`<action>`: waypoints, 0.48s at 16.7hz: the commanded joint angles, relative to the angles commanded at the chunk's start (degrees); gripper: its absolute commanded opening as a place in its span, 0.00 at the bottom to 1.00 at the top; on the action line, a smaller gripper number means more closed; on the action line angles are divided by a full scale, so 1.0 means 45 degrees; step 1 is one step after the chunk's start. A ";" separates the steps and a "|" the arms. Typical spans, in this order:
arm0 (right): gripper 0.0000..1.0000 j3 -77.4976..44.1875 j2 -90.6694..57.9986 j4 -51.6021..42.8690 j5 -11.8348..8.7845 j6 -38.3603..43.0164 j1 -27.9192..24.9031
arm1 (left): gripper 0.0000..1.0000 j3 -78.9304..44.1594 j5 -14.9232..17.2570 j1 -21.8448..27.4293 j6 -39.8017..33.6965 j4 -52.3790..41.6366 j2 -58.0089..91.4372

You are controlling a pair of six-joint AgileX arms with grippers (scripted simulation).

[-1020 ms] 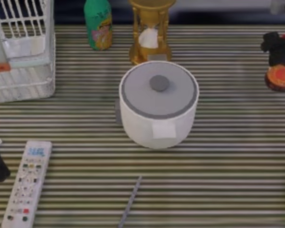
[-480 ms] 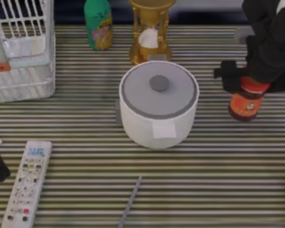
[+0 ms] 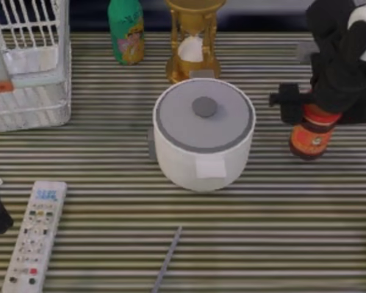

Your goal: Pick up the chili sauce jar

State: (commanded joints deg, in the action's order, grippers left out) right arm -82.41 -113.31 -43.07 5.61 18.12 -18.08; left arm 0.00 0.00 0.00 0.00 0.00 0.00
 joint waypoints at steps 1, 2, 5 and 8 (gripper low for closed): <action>0.00 0.0158 -0.0181 0.0352 0.0001 -0.0018 -0.0007 | 1.00 0.0000 0.0000 0.0000 0.0000 0.0000 0.0000; 0.00 0.0327 -0.0371 0.0752 0.0005 -0.0029 -0.0006 | 1.00 0.0000 0.0000 0.0000 0.0000 0.0000 0.0000; 0.00 0.0701 -0.0811 0.1596 0.0020 -0.0043 0.0005 | 1.00 0.0000 0.0000 0.0000 0.0000 0.0000 0.0000; 0.00 0.0717 -0.0833 0.1626 0.0021 -0.0043 0.0005 | 1.00 0.0000 0.0000 0.0000 0.0000 0.0000 0.0000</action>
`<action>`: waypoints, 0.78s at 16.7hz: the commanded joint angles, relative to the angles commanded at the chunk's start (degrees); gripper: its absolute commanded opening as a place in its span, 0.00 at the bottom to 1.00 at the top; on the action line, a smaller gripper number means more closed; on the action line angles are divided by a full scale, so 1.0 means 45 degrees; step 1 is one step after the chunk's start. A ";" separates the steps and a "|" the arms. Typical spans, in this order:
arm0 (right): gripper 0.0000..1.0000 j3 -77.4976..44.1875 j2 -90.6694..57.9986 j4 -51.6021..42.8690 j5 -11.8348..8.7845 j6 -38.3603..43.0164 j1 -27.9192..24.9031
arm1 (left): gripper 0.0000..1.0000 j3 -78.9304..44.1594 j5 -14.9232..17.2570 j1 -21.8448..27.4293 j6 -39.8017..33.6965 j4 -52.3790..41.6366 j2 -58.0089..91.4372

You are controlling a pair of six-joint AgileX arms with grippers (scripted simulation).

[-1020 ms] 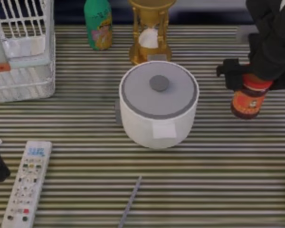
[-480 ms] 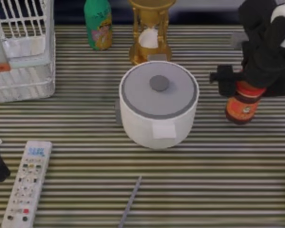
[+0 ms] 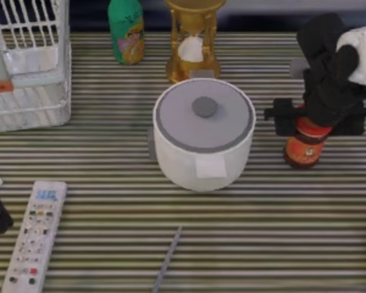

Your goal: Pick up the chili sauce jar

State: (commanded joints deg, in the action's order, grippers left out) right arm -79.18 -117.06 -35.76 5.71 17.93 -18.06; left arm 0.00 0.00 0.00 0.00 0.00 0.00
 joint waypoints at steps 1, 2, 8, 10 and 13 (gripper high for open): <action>0.00 0.0000 0.0000 0.0000 0.0000 0.0000 0.0000 | 1.00 0.0000 0.0000 0.0000 0.0000 0.0000 0.0000; 0.08 0.0000 0.0000 0.0000 0.0000 0.0000 0.0000 | 1.00 0.0000 0.0000 0.0000 0.0000 0.0000 0.0000; 0.53 0.0000 0.0000 0.0000 0.0000 0.0000 0.0000 | 1.00 0.0000 0.0000 0.0000 0.0000 0.0000 0.0000; 0.68 0.0000 0.0000 0.0000 0.0000 0.0000 0.0000 | 1.00 0.0000 0.0000 0.0000 0.0000 0.0000 0.0000; 0.90 0.0000 0.0000 0.0000 0.0000 0.0000 0.0000 | 1.00 0.0000 0.0000 0.0000 0.0000 0.0000 0.0000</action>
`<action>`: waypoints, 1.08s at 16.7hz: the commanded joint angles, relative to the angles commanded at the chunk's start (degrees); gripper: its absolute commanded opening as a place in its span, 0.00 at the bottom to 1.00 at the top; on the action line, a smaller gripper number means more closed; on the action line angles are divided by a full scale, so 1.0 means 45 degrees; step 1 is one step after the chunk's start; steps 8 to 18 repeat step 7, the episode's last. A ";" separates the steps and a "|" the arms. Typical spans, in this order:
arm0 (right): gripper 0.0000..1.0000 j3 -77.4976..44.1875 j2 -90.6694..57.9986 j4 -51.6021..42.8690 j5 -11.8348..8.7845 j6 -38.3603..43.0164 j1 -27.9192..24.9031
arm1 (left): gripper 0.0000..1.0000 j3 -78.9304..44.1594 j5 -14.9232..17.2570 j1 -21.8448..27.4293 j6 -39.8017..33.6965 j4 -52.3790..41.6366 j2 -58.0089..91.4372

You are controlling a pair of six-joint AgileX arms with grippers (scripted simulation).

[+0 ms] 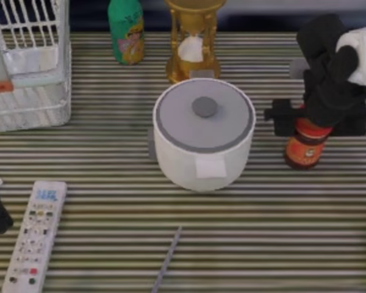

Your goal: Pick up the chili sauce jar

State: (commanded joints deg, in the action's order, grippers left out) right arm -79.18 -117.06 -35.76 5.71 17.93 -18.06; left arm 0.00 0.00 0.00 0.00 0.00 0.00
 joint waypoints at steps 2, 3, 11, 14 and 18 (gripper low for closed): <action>1.00 0.0000 0.0000 0.0000 0.0000 0.0000 0.0000 | 1.00 0.0000 0.0000 0.0000 0.0000 0.0000 0.0000; 1.00 0.0000 0.0000 0.0000 0.0000 0.0000 0.0000 | 1.00 0.0000 0.0000 0.0000 0.0000 0.0000 0.0000; 1.00 0.0000 0.0000 0.0000 0.0000 0.0000 0.0000 | 1.00 0.0000 0.0000 0.0000 0.0000 0.0000 0.0000; 1.00 0.0000 0.0000 0.0000 0.0000 0.0000 0.0000 | 1.00 0.0000 0.0000 0.0000 0.0000 0.0000 0.0000; 1.00 0.0000 0.0000 0.0000 0.0000 0.0000 0.0000 | 1.00 0.0000 0.0000 0.0000 0.0000 0.0000 0.0000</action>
